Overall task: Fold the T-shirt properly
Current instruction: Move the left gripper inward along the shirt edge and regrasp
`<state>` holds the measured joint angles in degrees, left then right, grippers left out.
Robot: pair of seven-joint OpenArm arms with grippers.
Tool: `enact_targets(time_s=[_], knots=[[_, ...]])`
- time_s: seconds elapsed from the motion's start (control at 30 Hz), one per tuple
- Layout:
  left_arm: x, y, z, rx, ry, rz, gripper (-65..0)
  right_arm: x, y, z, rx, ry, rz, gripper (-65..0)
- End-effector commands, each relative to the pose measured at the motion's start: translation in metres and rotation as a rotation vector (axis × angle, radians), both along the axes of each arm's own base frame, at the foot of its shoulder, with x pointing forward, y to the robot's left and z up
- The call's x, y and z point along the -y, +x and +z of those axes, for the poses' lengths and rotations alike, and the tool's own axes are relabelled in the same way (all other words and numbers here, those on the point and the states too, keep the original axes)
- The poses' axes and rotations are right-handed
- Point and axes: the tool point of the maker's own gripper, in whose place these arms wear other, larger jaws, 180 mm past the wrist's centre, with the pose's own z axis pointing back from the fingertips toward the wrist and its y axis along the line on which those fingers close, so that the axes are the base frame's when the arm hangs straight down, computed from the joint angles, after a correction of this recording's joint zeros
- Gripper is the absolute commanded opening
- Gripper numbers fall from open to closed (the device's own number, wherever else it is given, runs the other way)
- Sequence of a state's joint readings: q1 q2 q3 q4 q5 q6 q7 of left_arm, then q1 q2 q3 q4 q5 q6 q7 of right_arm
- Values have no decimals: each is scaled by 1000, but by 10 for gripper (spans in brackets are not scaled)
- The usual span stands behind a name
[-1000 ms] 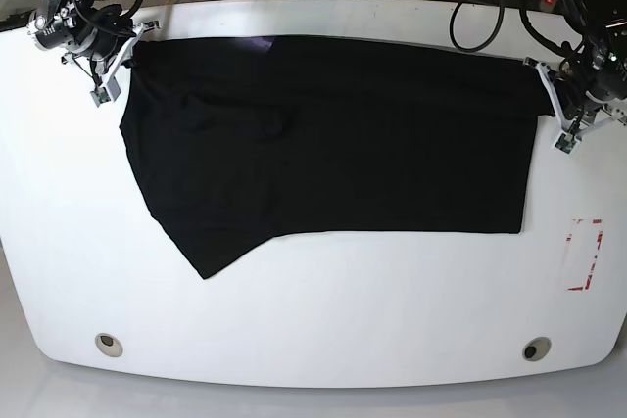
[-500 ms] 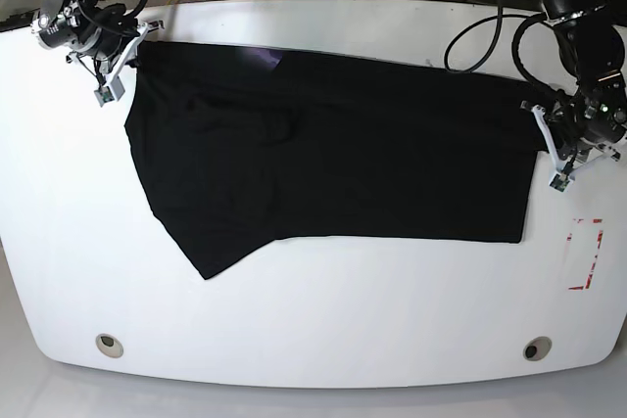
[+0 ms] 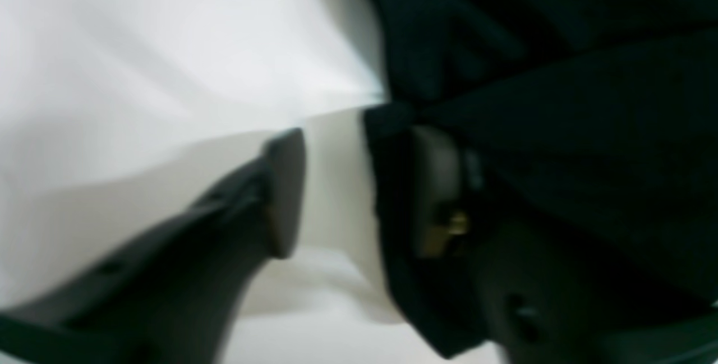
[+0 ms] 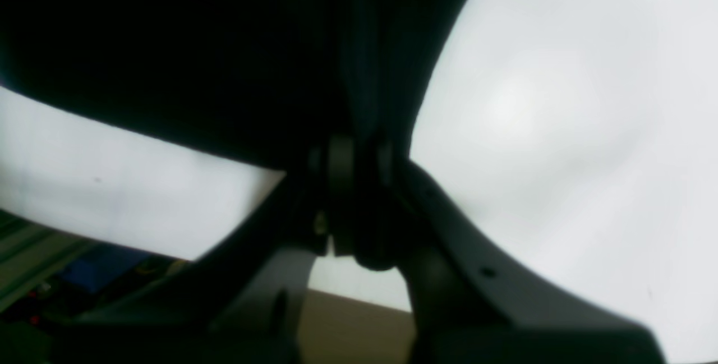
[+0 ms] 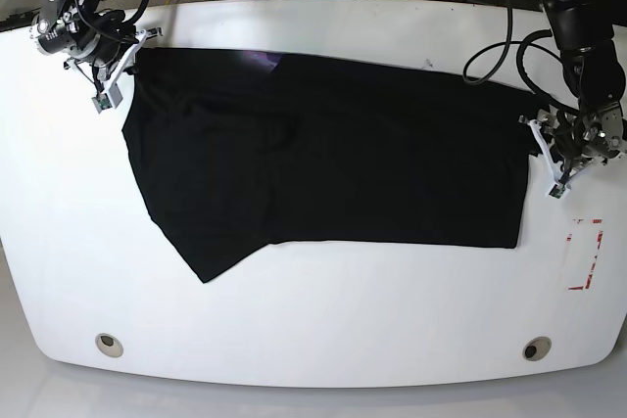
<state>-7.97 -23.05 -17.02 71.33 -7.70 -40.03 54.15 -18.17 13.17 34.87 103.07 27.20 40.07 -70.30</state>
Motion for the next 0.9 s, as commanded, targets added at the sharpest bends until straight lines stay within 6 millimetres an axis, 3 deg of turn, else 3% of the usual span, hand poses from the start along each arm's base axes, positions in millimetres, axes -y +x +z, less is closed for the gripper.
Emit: enact_targets(time_s=[0.0,0.1,0.2,0.3,0.4,0.57,0.67,0.87], knots=[[-12,-1,6,-6,33,4,-264,6,7,9,35,-16,5,-610],[-13,6,24,34,64,-16,-212,6,7,10,35,-17,6,-610],[-13,12,52,82,79,-41,-206,6,8,10,37,-18,6,-610],[-8,6,73,99,63,-83,-208,6,11,11,44,-18,6,-610],[15,-1,89,137,7,-152,-210,6,13,12,50,-16,6,-610],[49,-26,88,138,-56,-239,-210,4,15,15,61,-11,9,-610],[71,-35,72,125,-108,-232,-211,5,19,17,73,-12,10,-609],[61,-48,29,17,-44,-148,-211,7,30,24,101,-18,10,-582]])
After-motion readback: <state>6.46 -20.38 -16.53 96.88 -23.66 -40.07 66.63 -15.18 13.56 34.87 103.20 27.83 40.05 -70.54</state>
